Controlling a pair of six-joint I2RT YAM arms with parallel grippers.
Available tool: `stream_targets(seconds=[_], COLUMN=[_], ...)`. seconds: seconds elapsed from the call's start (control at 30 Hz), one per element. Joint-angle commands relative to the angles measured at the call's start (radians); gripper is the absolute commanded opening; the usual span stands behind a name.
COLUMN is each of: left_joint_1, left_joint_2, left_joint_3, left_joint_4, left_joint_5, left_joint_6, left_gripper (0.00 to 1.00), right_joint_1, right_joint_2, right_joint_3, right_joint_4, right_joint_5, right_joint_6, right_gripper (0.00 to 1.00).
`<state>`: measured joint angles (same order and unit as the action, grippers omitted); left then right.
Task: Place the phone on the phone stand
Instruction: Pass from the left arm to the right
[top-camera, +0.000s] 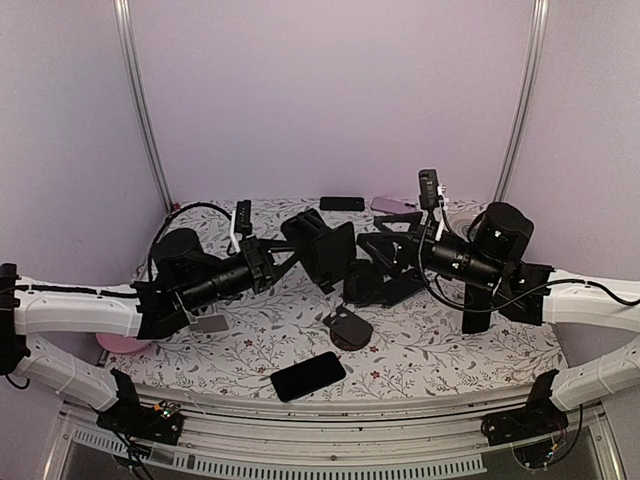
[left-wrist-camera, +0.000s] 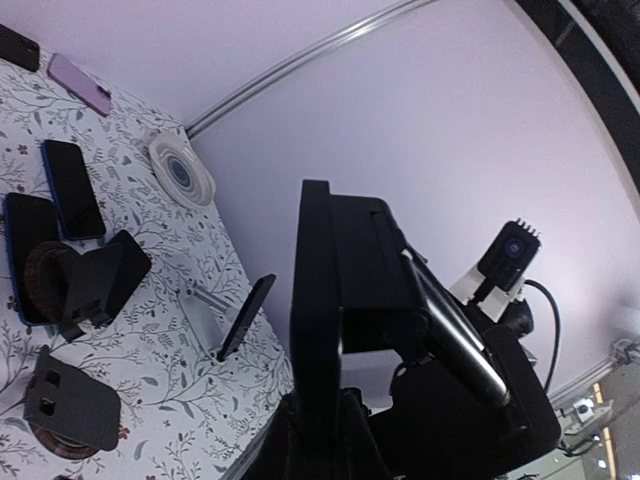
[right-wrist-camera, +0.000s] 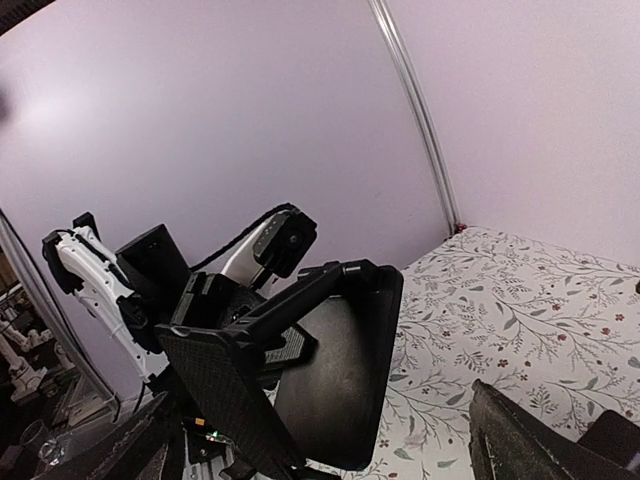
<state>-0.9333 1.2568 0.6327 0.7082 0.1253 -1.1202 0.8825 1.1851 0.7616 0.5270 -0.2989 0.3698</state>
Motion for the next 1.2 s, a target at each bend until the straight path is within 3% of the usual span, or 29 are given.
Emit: stream_targets(seconds=[0.0,0.2,0.5,1.17], left_joint_1=[-0.031,-0.073,-0.097,-0.103], left_joint_2=[-0.032,-0.029,-0.019,0.011], left_joint_3=[0.064,0.13,0.163,0.182], left_joint_4=[-0.234,-0.362,-0.398,-0.399], left_joint_5=[-0.158,-0.268,-0.313,-0.313], left_joint_6=[0.113,0.178,0.214,0.225], left_gripper=[0.0,0.0,0.0,0.0], right_joint_1=[0.08,0.191,0.228,0.232], right_joint_2=[-0.043,0.001,0.095,0.133], right_joint_3=[0.012,0.077,0.141,0.165], right_joint_4=[-0.158,-0.245,-0.305,-0.291], right_joint_5=[0.295,0.499,0.56,0.44], right_joint_6=[-0.066,-0.119,-0.11,-0.066], right_gripper=[0.99,0.99,0.99,0.99])
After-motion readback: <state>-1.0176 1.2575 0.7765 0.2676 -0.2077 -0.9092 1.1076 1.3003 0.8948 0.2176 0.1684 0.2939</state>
